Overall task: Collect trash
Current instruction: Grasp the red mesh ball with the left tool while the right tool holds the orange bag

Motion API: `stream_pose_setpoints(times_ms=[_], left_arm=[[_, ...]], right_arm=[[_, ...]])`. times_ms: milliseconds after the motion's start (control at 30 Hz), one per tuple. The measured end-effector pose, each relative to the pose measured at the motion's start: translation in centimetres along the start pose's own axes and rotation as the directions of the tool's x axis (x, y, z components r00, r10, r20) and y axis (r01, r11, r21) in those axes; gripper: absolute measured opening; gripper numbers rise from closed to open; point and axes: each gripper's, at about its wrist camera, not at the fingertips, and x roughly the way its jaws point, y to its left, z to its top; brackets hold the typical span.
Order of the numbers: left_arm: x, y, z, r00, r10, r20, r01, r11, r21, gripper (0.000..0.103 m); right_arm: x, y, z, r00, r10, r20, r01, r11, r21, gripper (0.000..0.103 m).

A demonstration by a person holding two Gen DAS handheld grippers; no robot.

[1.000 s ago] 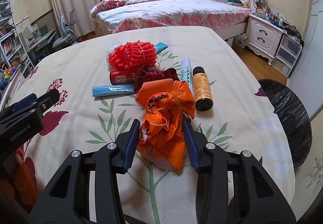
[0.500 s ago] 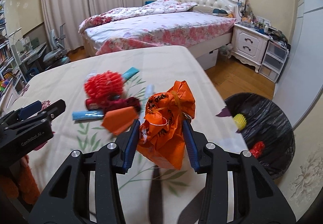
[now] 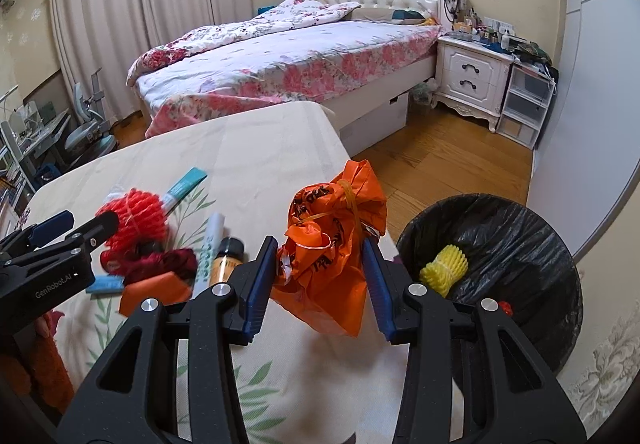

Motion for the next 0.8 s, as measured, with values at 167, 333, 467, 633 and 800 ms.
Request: stream_pose_setpoints(times_ms=[167, 333, 467, 633, 800], left_arm=[[1.9, -0.2, 0.4, 0.999, -0.002, -0.051, 0.002, 1.000, 0.005, 0.079], [2.2, -0.3, 0.1, 0.998, -0.018, -0.065, 0.018, 1.000, 0.000, 0.066], [1.5, -0.6, 0.0, 0.999, -0.015, -0.039, 0.016, 0.999, 0.028, 0.051], [1.1, -0.4, 0.1, 0.999, -0.039, -0.020, 0.039, 0.999, 0.029, 0.032], [0.5, -0.2, 0.0, 0.998, -0.063, -0.003, 0.063, 0.998, 0.028, 0.026]], right_arm=[[1.1, -0.5, 0.5, 1.000, 0.012, -0.005, -0.012, 1.000, 0.012, 0.042], [1.8, -0.8, 0.5, 1.000, 0.024, -0.016, -0.024, 1.000, 0.020, 0.042], [1.9, -0.9, 0.5, 0.999, 0.028, -0.019, -0.027, 0.999, 0.024, 0.042], [2.0, -0.9, 0.5, 0.999, 0.026, -0.020, -0.026, 0.999, 0.021, 0.042], [1.9, -1.0, 0.5, 0.999, 0.026, -0.018, -0.026, 0.999, 0.021, 0.042]])
